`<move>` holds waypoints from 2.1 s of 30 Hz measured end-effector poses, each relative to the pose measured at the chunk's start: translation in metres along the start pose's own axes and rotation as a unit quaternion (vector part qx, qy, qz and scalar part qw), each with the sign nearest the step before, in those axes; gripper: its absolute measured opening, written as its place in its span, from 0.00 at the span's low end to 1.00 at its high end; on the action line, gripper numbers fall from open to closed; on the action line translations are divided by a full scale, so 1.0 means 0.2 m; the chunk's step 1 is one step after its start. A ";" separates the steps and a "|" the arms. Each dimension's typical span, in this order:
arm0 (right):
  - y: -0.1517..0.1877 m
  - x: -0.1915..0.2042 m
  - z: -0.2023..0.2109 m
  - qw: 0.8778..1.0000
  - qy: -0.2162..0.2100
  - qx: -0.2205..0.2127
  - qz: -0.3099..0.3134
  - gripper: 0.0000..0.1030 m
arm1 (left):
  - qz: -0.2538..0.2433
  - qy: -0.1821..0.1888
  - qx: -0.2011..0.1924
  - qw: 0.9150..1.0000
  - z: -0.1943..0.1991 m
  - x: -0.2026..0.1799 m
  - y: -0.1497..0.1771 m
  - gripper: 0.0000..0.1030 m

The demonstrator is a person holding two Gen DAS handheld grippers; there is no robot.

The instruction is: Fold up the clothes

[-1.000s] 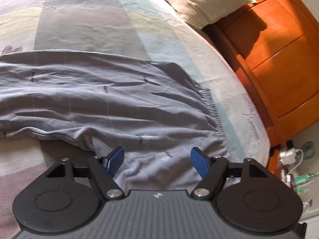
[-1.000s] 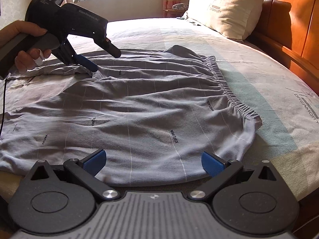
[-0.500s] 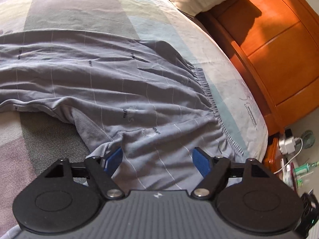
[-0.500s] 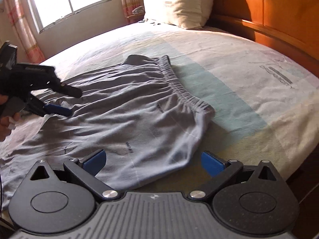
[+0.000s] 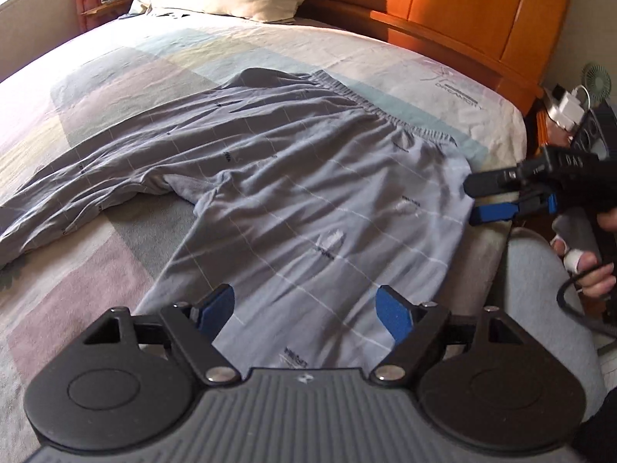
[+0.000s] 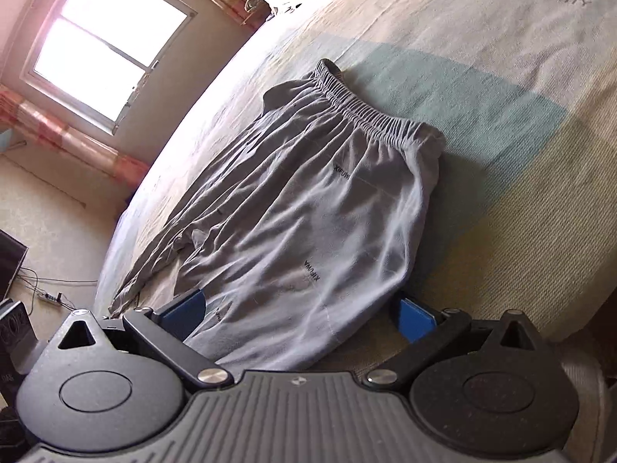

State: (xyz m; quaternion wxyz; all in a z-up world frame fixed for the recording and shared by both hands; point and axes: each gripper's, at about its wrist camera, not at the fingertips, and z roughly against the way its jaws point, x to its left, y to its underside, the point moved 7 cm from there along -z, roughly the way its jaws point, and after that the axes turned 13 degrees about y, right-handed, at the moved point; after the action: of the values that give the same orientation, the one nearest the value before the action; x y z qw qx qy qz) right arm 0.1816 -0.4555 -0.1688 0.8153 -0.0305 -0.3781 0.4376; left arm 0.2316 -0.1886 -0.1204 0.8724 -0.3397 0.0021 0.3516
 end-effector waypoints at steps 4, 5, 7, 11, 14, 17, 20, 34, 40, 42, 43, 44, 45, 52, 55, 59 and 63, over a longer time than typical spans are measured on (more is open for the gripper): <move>0.09 0.04 -0.02 0.998 -0.049 0.033 -0.031 1.00 | 0.001 -0.027 -0.005 1.000 -0.01 -0.08 0.09 0.79; 0.12 0.06 -0.03 0.997 -0.059 0.041 -0.035 1.00 | 0.005 -0.037 -0.007 0.999 -0.01 -0.10 0.11 0.79; 0.14 0.10 -0.05 0.997 -0.060 0.036 -0.038 1.00 | 0.015 -0.052 -0.012 0.998 -0.01 -0.12 0.14 0.79; 0.12 0.14 -0.09 0.998 -0.050 0.005 -0.041 1.00 | 0.024 -0.058 -0.010 0.998 0.02 -0.13 0.19 0.79; 0.08 0.13 -0.10 0.997 -0.042 -0.019 -0.057 1.00 | 0.022 -0.079 -0.015 0.997 0.07 -0.12 0.21 0.79; 0.15 0.12 -0.08 0.995 -0.058 -0.015 -0.079 1.00 | 0.034 -0.085 -0.030 0.995 0.13 -0.10 0.25 0.80; 0.14 0.17 -0.10 0.996 -0.055 -0.039 -0.063 1.00 | 0.053 -0.081 -0.037 0.995 0.15 -0.07 0.28 0.80; 0.11 0.17 -0.22 0.996 -0.008 -0.056 -0.075 0.42 | 0.073 -0.107 -0.061 0.990 0.26 -0.03 0.34 0.81; 0.14 0.10 -0.22 0.995 -0.002 -0.041 -0.088 0.02 | 0.073 -0.107 -0.064 0.989 0.30 -0.04 0.38 0.81; 0.16 0.08 -0.21 0.995 0.002 -0.035 -0.089 0.02 | 0.075 -0.109 -0.063 0.989 0.30 -0.03 0.39 0.81; 0.17 0.07 -0.20 0.996 0.006 -0.033 -0.087 0.02 | 0.077 -0.108 -0.061 0.989 0.30 -0.03 0.39 0.81; 0.18 0.07 -0.19 0.996 0.009 -0.031 -0.086 0.02 | 0.078 -0.107 -0.060 0.989 0.30 -0.02 0.39 0.81; 0.18 0.08 -0.19 0.996 0.012 -0.028 -0.085 0.02 | 0.079 -0.106 -0.059 0.990 0.30 -0.02 0.39 0.81; 0.15 0.09 -0.09 0.993 0.081 -0.044 -0.073 0.20 | 0.094 -0.109 -0.063 0.988 0.30 0.05 0.37 0.81; 0.07 0.03 -0.06 0.988 0.104 -0.073 -0.085 0.33 | 0.104 -0.101 -0.067 0.987 0.30 0.07 0.37 0.81; -0.02 -0.05 -0.05 0.985 0.104 -0.096 -0.099 0.06 | 0.109 -0.105 -0.061 0.987 0.30 0.08 0.39 0.81; -0.05 -0.14 -0.03 0.985 0.093 -0.104 -0.103 0.03 | 0.113 -0.116 -0.043 0.986 0.32 0.11 0.44 0.81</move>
State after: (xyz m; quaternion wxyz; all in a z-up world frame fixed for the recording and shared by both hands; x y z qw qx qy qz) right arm 0.1838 -0.4810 -0.1864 0.8801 -0.1164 -0.3448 0.3050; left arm 0.1780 -0.0912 -0.1292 0.8060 -0.3313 -0.0761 0.4846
